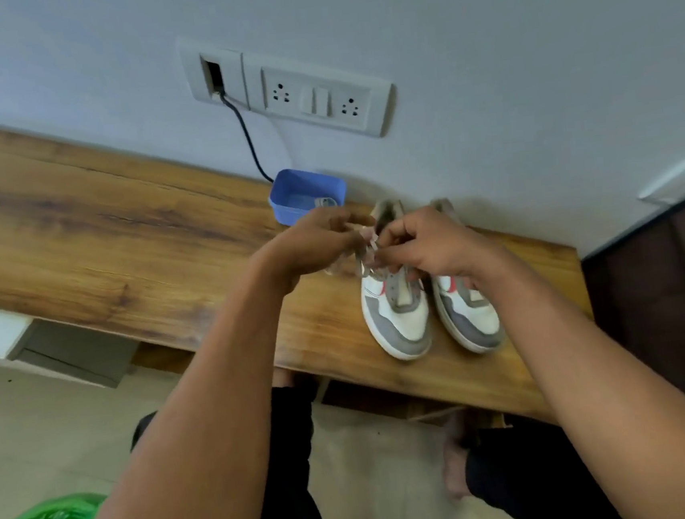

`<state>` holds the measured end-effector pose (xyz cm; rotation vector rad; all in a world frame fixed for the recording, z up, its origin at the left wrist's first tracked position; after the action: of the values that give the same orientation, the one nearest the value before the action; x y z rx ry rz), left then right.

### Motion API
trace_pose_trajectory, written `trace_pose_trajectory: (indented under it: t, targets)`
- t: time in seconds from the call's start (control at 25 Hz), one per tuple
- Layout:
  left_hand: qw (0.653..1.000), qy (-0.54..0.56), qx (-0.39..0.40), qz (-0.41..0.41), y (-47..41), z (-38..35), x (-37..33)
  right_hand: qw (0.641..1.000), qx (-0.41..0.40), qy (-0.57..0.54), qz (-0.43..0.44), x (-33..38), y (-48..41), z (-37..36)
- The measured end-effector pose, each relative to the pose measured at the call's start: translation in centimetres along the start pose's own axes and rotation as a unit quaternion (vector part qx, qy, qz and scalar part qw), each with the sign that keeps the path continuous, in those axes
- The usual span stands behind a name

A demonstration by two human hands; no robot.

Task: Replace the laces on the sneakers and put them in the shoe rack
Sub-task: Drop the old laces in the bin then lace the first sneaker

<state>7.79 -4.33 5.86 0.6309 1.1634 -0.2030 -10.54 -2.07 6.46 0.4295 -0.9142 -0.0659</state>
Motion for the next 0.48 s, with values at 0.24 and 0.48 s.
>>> trace_pose_trajectory:
  t: [0.24, 0.48]
  targets:
    - [0.98, -0.086, 0.177, 0.01, 2.0, -6.5, -0.1, 0.997, -0.003, -0.075, -0.019, -5.8, 9.0, 0.9]
    - [0.939, -0.141, 0.287, 0.128, 3.8, -9.1, 0.6, 0.996, 0.05, -0.062, -0.029, -8.5, 13.5, 2.5]
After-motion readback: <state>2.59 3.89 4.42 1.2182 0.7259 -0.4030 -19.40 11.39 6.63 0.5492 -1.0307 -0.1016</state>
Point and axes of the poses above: each hand's wrist, its own y-axis away from the middle knuckle, its own z-axis out of the back of the hand, x = y × z, the point moved 2 cm from there along -y, towards the middle knuckle, and after that the axes turned 1 degree about z, right-handed, at the moved point
